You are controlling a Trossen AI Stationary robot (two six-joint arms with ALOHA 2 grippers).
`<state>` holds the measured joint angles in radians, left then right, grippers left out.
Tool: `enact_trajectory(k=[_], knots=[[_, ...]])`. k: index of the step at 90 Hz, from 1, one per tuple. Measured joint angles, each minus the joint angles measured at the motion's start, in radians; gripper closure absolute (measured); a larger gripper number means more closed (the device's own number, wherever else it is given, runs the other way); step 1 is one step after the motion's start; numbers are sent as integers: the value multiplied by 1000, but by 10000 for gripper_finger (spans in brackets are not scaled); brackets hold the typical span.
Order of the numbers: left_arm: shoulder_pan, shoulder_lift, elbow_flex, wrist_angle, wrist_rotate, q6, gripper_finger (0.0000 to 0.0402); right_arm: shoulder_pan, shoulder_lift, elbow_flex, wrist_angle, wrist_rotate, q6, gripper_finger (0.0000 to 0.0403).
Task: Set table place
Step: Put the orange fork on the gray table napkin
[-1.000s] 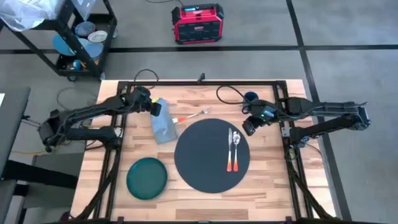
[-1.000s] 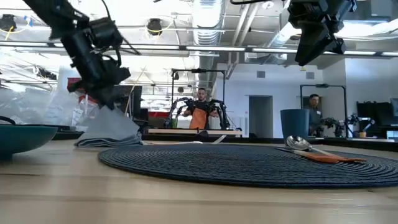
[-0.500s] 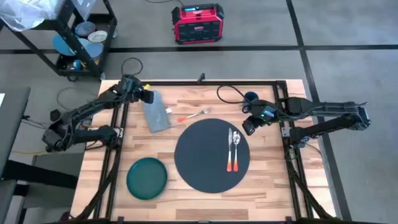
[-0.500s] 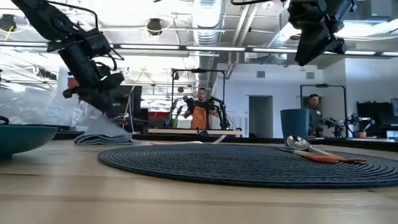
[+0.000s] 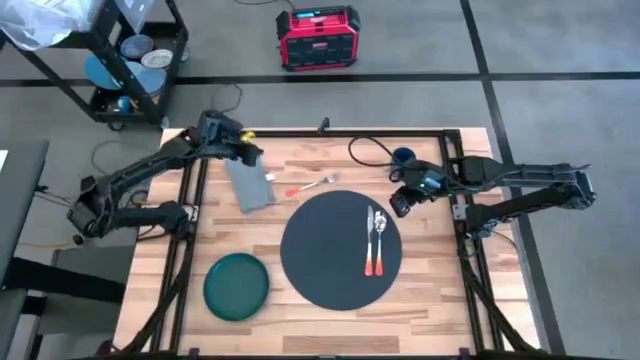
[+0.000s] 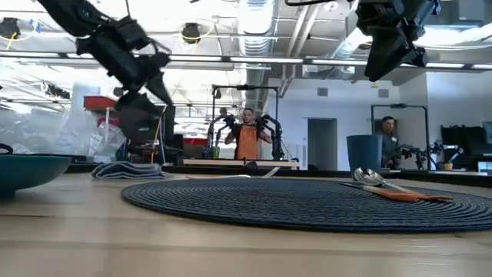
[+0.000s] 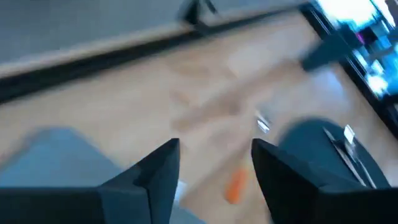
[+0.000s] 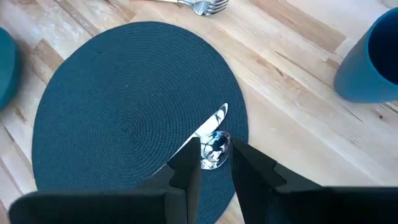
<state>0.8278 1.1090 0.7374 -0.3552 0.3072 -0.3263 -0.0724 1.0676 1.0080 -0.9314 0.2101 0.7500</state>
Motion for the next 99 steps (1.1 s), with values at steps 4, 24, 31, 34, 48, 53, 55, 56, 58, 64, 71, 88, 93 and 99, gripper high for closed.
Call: enact_trajectory(k=[4, 24, 31, 34, 48, 53, 55, 56, 58, 64, 71, 88, 93, 99], knots=[[-51, 24, 6, 11, 2, 6, 242, 0, 0, 0, 0, 5, -3, 330], [-239, 198, 53, 36, -50, 40, 268, 0, 0, 0, -1, 8, -21, 330], [-279, 280, 109, 34, -102, 72, 269, 1, 0, 0, -2, 8, -24, 330], [-294, 315, 136, 33, -118, 91, 269, 1, 0, 0, -3, 8, -25, 330], [-331, 481, 278, -6, -135, 144, 269, 1, 0, 0, -10, 7, -25, 330], [-333, 535, 322, -34, -139, 164, 269, 3, 0, 0, -17, 5, -25, 330], [-334, 557, 338, -42, -140, 172, 269, 5, 0, 0, -21, 4, -25, 330], [-334, 568, 346, -45, -141, 176, 269, 7, 0, 0, -22, 4, -25, 330], [-335, 587, 361, -47, -140, 183, 269, 9, 0, 0, -25, 4, -25, 330], [-340, 639, 401, -56, -135, 201, 269, 17, 0, 0, -37, 4, -25, 330], [-348, 680, 435, -56, -123, 222, 269, 28, 0, 0, -40, 4, -19, 330], [-370, 753, 500, -61, -103, 281, 269, 39, 0, 0, -47, 5, -17, 330], [-375, 769, 509, -53, -103, 291, 269, 39, 0, 0, -48, 5, -17, 330], [-379, 790, 519, -55, -103, 303, 269, 39, 0, 0, -47, 5, -17, 330]])
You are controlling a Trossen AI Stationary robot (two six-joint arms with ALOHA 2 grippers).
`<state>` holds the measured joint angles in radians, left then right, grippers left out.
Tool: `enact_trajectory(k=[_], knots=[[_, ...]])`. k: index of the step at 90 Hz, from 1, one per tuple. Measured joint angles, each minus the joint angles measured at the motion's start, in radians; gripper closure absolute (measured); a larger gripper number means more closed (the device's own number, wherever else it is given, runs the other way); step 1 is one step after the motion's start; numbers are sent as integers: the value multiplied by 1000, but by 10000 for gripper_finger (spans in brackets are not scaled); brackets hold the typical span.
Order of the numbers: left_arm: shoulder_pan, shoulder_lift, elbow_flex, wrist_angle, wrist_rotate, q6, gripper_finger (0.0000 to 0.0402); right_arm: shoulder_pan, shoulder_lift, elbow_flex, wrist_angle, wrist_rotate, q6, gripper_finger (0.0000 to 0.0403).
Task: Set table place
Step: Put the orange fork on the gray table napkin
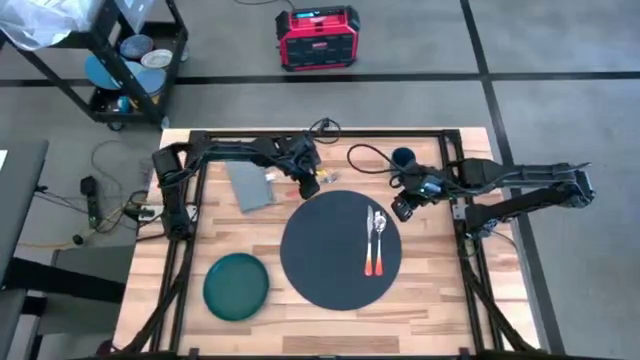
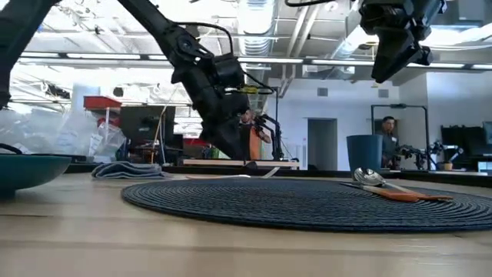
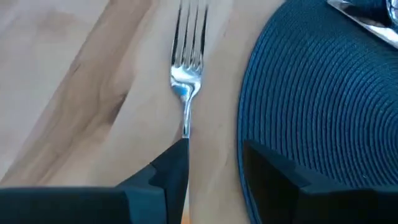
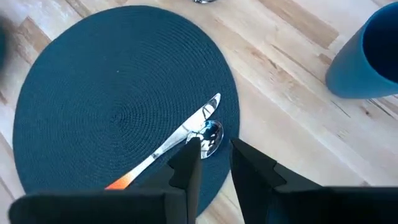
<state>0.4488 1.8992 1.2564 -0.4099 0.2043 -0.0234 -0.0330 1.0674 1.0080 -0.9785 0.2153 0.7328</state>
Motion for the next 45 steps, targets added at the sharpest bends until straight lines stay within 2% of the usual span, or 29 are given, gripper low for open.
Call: enact_trajectory(k=[24, 45], knots=[[-2, 74, 14, 10, -1, 40, 269, 0, 0, 0, 0, 2, 1, 330], [-1, 132, 80, 28, -50, 36, 273, 0, 0, 0, 0, 3, 3, 330]])
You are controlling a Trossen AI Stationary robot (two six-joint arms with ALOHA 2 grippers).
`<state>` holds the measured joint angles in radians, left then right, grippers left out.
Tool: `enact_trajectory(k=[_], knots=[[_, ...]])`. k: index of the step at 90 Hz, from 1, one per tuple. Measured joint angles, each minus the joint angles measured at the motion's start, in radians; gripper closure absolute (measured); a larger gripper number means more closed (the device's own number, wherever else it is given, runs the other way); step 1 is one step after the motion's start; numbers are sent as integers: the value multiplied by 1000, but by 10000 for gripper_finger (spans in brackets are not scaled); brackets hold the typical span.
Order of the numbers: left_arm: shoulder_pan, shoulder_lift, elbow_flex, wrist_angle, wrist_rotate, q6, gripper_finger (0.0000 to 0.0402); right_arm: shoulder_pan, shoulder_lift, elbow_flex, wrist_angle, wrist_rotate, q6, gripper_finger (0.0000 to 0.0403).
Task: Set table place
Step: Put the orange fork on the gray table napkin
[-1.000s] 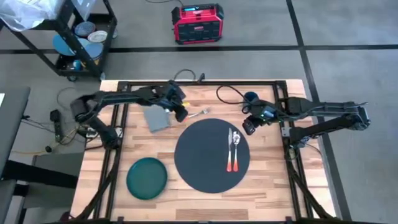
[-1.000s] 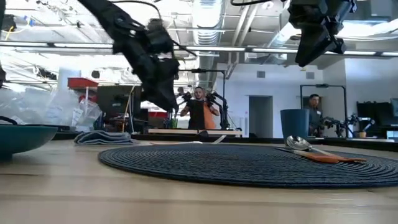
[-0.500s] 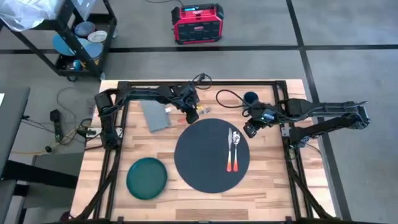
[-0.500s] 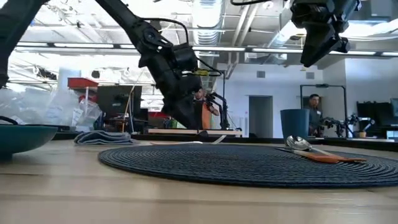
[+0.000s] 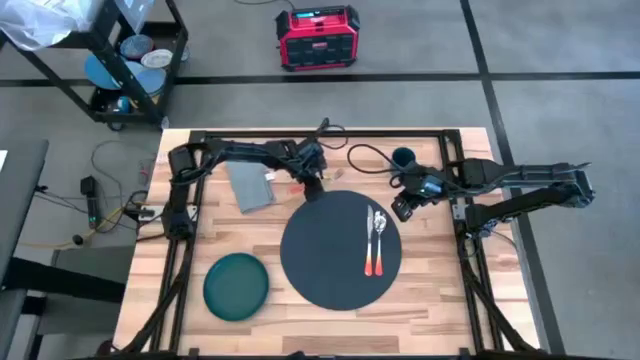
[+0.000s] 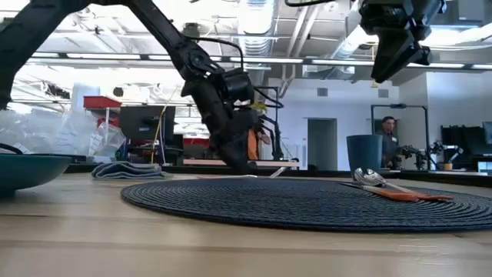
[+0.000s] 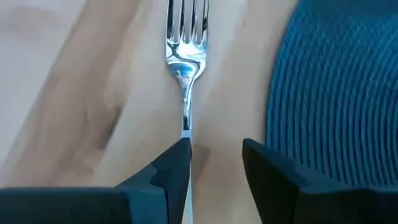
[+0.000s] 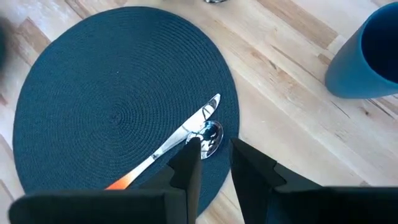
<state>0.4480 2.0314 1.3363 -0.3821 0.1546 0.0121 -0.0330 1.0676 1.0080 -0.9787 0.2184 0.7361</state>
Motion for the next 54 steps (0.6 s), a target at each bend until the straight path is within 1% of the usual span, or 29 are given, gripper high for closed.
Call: enact_trajectory(k=[8, 19, 27, 37, 45, 54], knots=[[1, 24, 26, -1, -12, -13, 286, 0, 0, 0, 0, 0, 0, 330], [1, 30, 39, -8, -16, -24, 316, 0, 0, 0, -1, -1, 6, 330], [1, 15, 52, -57, -18, -22, 329, 0, 0, 0, -6, -3, 23, 330], [1, -6, 79, -70, -23, 17, 329, 0, 0, 0, -6, -3, 23, 330], [2, -11, 108, -77, -37, 60, 322, 0, 0, 0, -5, -3, 19, 330], [5, 2, 110, -82, -39, 85, 311, 0, 0, 0, -5, -2, 18, 330]])
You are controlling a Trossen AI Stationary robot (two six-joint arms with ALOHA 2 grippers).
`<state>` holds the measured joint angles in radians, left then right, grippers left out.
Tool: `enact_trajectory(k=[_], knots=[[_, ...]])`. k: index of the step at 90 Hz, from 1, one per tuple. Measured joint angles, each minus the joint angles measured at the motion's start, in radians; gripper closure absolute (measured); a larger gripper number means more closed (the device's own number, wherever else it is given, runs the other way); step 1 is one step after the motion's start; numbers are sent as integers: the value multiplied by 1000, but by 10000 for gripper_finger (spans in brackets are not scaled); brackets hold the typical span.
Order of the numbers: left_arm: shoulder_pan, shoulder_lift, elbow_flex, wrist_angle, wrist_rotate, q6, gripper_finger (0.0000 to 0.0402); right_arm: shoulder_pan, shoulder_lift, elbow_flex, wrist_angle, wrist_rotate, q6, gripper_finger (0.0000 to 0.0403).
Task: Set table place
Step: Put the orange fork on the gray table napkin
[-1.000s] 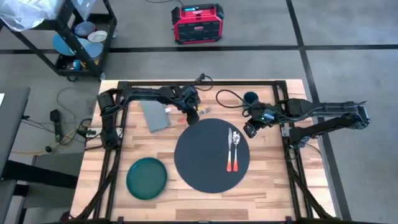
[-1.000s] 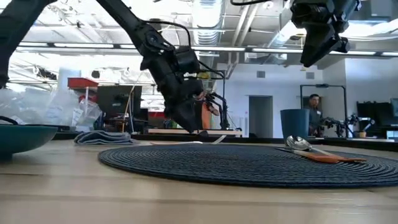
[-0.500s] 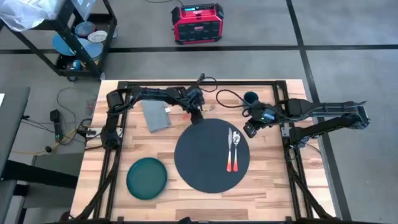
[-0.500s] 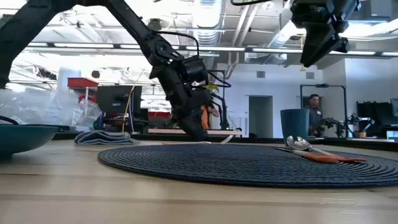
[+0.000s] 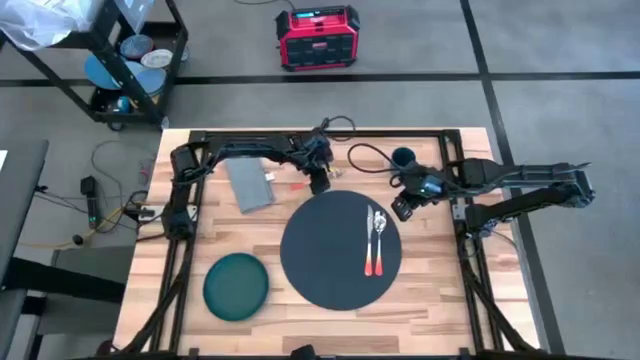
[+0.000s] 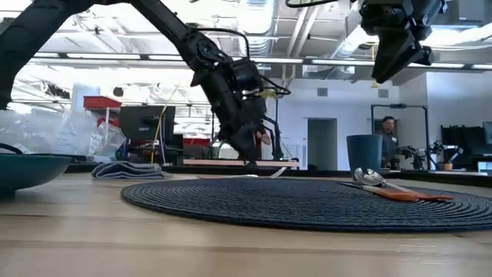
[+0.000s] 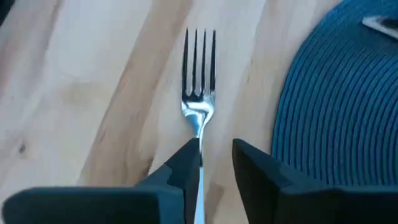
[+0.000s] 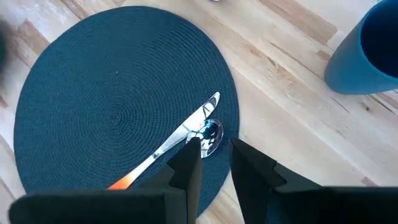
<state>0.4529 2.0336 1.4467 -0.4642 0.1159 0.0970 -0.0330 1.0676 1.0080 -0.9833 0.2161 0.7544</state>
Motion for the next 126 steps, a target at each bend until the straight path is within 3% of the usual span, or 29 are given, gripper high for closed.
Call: enact_trajectory(k=[34, 50, 59, 73, 100, 126], knots=[[19, 23, -37, 28, 54, 51, 285, 0, 0, 0, 1, 2, 0, 330], [19, 46, -35, 88, 30, 49, 285, 1, 0, 0, 1, 0, 5, 330], [20, 47, -36, 78, 15, 52, 306, 5, 0, 0, 5, -2, 6, 330], [34, 48, -36, 52, 41, -22, 389, 5, 0, 0, 6, -2, 8, 330], [32, -8, -24, 22, 30, -124, 400, 5, 0, 0, 7, 17, -2, 330], [48, -165, 30, -54, -138, -230, 401, 5, 0, 0, 34, 22, -32, 330]])
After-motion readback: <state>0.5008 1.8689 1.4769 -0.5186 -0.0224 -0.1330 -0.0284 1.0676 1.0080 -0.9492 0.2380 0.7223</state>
